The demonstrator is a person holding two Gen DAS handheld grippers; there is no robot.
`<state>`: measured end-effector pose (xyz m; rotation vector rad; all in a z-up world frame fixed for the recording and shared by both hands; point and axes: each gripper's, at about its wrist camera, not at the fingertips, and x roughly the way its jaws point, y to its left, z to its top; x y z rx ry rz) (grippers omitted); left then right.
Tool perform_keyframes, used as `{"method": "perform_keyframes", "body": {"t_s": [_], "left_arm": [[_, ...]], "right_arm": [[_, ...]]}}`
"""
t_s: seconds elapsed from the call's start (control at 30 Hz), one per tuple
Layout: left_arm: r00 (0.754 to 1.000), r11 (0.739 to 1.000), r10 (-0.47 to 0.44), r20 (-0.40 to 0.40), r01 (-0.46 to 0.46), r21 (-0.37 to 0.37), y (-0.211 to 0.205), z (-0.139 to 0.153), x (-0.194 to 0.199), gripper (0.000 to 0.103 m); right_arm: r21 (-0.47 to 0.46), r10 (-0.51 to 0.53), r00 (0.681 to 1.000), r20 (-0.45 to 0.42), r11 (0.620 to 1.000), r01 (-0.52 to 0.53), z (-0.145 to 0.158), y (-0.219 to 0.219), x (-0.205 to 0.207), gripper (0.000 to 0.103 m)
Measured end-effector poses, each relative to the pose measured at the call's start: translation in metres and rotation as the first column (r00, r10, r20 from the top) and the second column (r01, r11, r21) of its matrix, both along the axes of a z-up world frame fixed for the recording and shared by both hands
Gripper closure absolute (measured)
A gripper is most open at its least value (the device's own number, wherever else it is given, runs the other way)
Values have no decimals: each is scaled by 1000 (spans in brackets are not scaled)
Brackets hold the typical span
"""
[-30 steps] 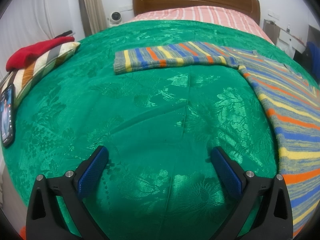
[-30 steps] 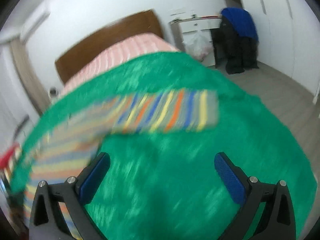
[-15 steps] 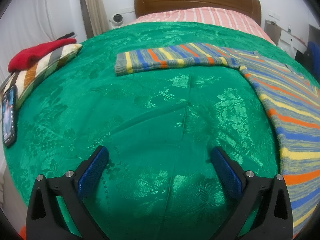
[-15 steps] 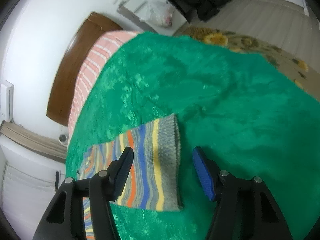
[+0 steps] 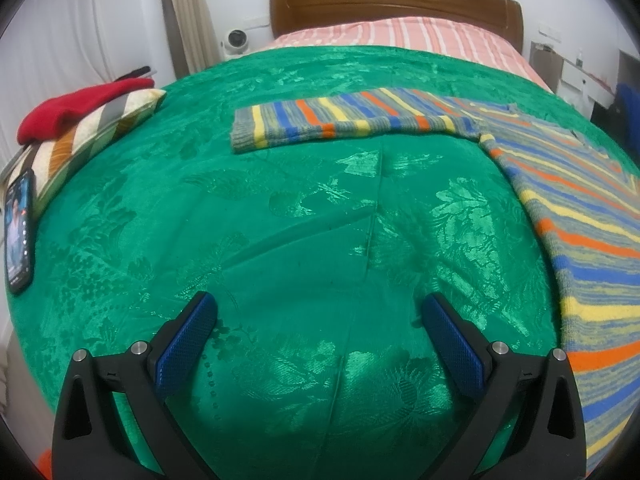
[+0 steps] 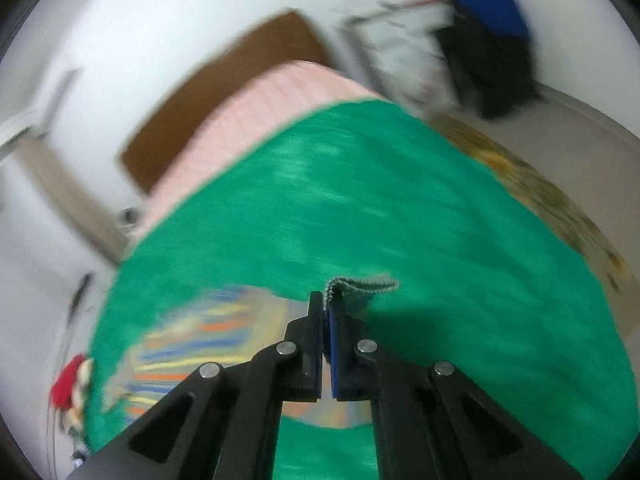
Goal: Fold small clothes
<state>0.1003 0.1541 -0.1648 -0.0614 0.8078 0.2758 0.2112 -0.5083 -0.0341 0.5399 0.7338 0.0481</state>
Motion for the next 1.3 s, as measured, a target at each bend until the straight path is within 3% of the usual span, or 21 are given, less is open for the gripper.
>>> {"method": "perform_keyframes", "body": {"t_s": [0.13,0.23,0.33,0.4,0.43,0.47,0.57,0.67,0.8,0.9,0.93,1.0,1.03,1.13,1.2,1.3], "left_arm": [[1000,1000,0,0,0,-4,1,0,0,0],[1000,1000,0,0,0,-4,1,0,0,0],[1000,1000,0,1,0,-3,1,0,0,0],[1000,1000,0,1,0,-4,1,0,0,0],[1000,1000,0,1,0,-4,1,0,0,0],[1000,1000,0,1,0,-4,1,0,0,0],[1000,1000,0,1,0,-4,1,0,0,0],[1000,1000,0,3,0,-3,1,0,0,0],[1000,1000,1,3,-1,-1,1,0,0,0],[1000,1000,2,5,-2,1,0,0,1,0],[1000,1000,2,6,-2,2,0,0,1,0],[1000,1000,3,9,-3,5,-1,0,0,0],[1000,1000,3,11,-3,6,-1,0,1,0],[1000,1000,6,15,-6,11,-3,-1,0,0],[1000,1000,8,16,-8,13,-4,-1,-1,0],[1000,1000,10,19,-10,14,-5,-1,-2,0]], "right_arm": [[-6,218,973,82,976,-218,50,108,37,100],[-8,340,936,90,940,-340,52,190,66,100],[-8,427,901,71,904,-428,34,264,84,99],[51,472,880,55,878,-475,13,294,96,89],[119,500,866,20,858,-499,-3,310,104,66],[191,513,858,2,842,-504,-17,319,107,51],[303,503,864,27,819,-487,-40,322,93,49],[311,500,866,21,820,-481,-52,297,75,45],[249,460,885,-75,868,-430,-74,236,51,43],[224,451,870,-199,885,-408,-106,196,20,43],[181,438,863,-252,897,-403,-119,185,7,44],[48,374,866,-332,924,-380,-133,167,-17,53],[-44,321,888,-330,934,-354,-129,156,-35,55],[-141,289,928,-236,934,-327,-100,151,-71,54],[-122,370,912,-177,911,-394,-80,167,-92,54],[-37,508,848,-148,854,-518,-76,199,-120,53]]}}
